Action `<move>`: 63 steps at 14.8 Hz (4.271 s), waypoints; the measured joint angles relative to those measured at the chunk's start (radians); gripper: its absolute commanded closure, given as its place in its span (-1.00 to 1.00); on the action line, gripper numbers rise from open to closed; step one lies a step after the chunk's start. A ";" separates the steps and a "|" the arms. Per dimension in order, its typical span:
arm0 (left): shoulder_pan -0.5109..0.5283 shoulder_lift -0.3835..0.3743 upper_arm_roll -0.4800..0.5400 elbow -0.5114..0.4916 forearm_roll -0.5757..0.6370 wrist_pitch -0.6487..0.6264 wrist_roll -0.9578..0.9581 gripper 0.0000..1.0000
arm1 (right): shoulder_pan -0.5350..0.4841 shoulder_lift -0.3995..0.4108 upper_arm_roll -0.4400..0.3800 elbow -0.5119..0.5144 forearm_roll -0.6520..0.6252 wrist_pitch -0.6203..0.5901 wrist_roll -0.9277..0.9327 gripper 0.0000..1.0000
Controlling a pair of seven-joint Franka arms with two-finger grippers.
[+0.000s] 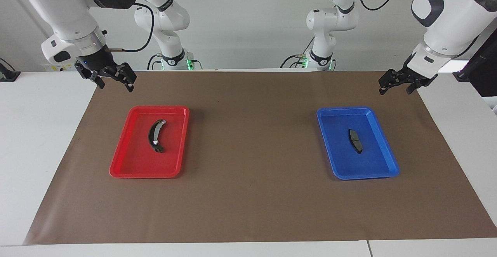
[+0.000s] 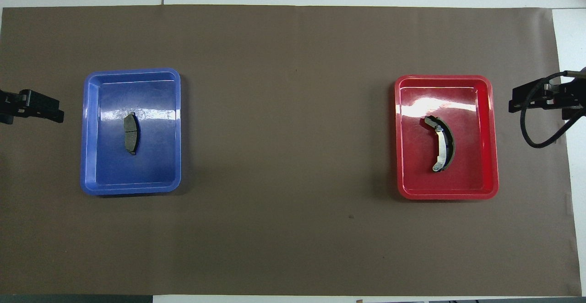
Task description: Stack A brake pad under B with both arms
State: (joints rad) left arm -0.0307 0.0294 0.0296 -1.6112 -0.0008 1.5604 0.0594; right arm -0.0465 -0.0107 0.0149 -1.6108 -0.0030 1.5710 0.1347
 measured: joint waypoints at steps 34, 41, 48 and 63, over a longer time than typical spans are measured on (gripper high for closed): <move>-0.018 0.192 -0.024 -0.601 -0.009 0.968 -0.109 -0.92 | -0.002 -0.006 -0.004 -0.015 0.000 -0.002 0.000 -0.99; -0.018 0.148 -0.024 -0.600 -0.017 0.834 -0.114 0.91 | -0.010 -0.006 -0.004 -0.020 0.000 -0.002 0.000 -0.99; -0.073 0.110 -0.027 -0.540 -0.019 0.740 -0.129 0.98 | -0.012 -0.007 -0.004 -0.020 0.000 -0.002 0.000 -0.99; -0.611 0.408 -0.035 -0.215 -0.019 0.804 -0.591 -0.46 | 0.017 0.038 0.006 -0.530 0.006 0.658 -0.185 -0.98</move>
State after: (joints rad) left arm -0.6415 0.4377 -0.0052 -1.8258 -0.0199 2.3647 -0.5319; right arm -0.0295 0.0269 0.0212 -2.1409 0.0033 2.2290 -0.0504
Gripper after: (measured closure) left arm 0.599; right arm 0.009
